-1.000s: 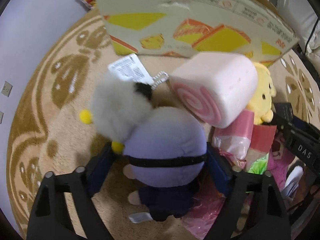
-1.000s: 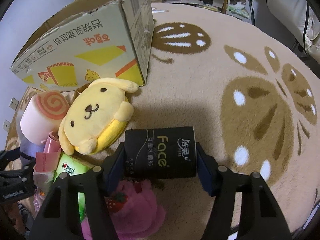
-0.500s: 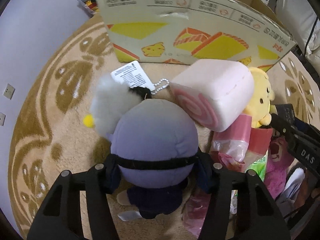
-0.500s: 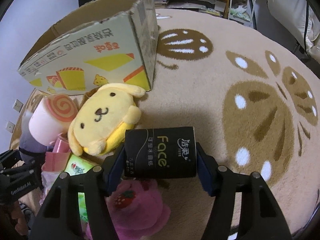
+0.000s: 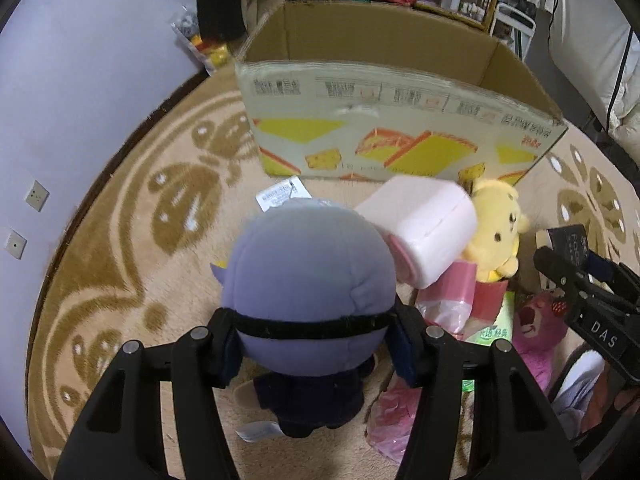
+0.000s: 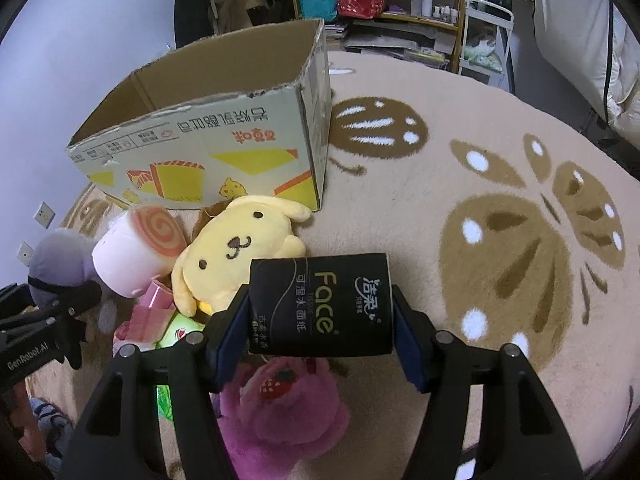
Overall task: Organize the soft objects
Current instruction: 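Close the right gripper on the tissue pack while the left gripper grasps the doll, lift both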
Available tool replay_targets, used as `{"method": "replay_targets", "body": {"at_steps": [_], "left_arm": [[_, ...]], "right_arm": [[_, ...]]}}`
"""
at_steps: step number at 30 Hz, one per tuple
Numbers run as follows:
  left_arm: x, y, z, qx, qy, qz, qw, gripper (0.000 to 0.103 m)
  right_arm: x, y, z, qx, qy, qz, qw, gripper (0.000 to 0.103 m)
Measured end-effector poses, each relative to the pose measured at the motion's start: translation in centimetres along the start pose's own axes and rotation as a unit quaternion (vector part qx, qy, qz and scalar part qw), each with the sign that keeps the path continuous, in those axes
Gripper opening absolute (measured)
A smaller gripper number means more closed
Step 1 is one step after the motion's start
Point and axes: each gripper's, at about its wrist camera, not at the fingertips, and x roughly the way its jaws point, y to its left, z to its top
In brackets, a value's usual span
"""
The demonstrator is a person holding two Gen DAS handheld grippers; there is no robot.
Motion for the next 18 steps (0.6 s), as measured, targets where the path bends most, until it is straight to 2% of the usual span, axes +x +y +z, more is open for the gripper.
{"method": "replay_targets", "body": {"at_steps": [9,14,18], "left_arm": [[-5.6,0.3,0.7,-0.003,-0.094,0.025,0.9952,0.058],[-9.0,0.0,1.2,0.011,-0.155,0.049,0.9866,0.058],[-10.7,-0.4,2.1,0.027,-0.184,0.050,0.9812,0.058]], "right_arm": [[-4.1,0.0,1.1,0.010,-0.074,0.006,0.997,0.068],[-6.2,-0.1,2.1,0.003,-0.111,0.006,0.994,0.068],[-7.2,0.3,3.1,-0.007,-0.130,0.008,0.991,0.068]]}}
